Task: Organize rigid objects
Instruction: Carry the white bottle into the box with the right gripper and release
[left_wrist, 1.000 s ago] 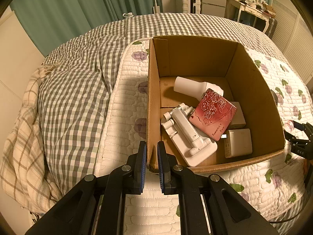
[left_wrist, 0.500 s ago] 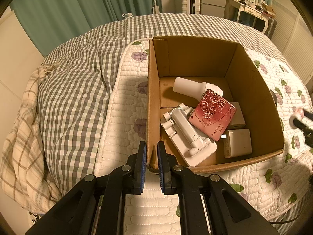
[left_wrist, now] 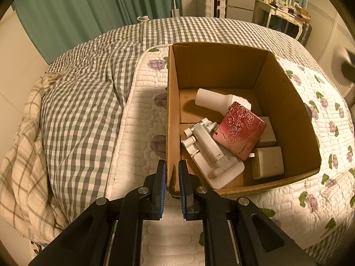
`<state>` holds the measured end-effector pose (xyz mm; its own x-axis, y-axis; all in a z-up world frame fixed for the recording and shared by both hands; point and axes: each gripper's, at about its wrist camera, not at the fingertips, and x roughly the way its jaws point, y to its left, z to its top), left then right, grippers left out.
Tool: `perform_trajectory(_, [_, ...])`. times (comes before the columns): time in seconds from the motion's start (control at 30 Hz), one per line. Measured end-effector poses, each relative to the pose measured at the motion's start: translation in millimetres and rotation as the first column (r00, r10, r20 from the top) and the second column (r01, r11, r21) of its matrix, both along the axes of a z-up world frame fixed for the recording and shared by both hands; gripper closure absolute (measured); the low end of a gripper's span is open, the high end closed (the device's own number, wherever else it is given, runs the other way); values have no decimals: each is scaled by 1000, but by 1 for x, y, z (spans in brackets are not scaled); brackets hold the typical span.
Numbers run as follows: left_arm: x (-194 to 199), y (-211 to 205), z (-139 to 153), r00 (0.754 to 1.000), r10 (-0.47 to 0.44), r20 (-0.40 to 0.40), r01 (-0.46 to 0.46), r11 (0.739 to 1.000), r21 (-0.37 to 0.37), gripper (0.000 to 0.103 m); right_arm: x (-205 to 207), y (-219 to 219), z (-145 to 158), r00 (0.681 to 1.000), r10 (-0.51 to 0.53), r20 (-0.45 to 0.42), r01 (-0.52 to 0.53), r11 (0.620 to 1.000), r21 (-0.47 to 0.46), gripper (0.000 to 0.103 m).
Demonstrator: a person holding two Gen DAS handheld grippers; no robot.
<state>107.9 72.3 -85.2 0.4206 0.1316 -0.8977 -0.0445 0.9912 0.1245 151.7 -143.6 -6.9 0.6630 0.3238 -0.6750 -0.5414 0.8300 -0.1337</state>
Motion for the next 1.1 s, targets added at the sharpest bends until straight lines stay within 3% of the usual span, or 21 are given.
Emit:
perform_trajectory(0.13, [0, 1, 0, 1000, -1, 1, 1, 1000, -3, 92, -4, 40, 6, 997, 81, 8, -81, 997, 0, 27])
perform_trajectory(0.37, [0, 1, 0, 1000, -4, 2, 4, 1000, -5, 92, -2, 85, -25, 989, 139, -56, -140, 990, -13, 27])
perform_trajectory(0.7, [-1, 1, 0, 1000, -6, 2, 6, 1000, -3, 92, -4, 103, -71, 977, 159, -145, -169, 984, -57, 27])
perform_trajectory(1.1, [-1, 1, 0, 1000, -5, 3, 5, 1000, -5, 92, 2, 102, -77, 980, 133, -150, -143, 988, -57, 26])
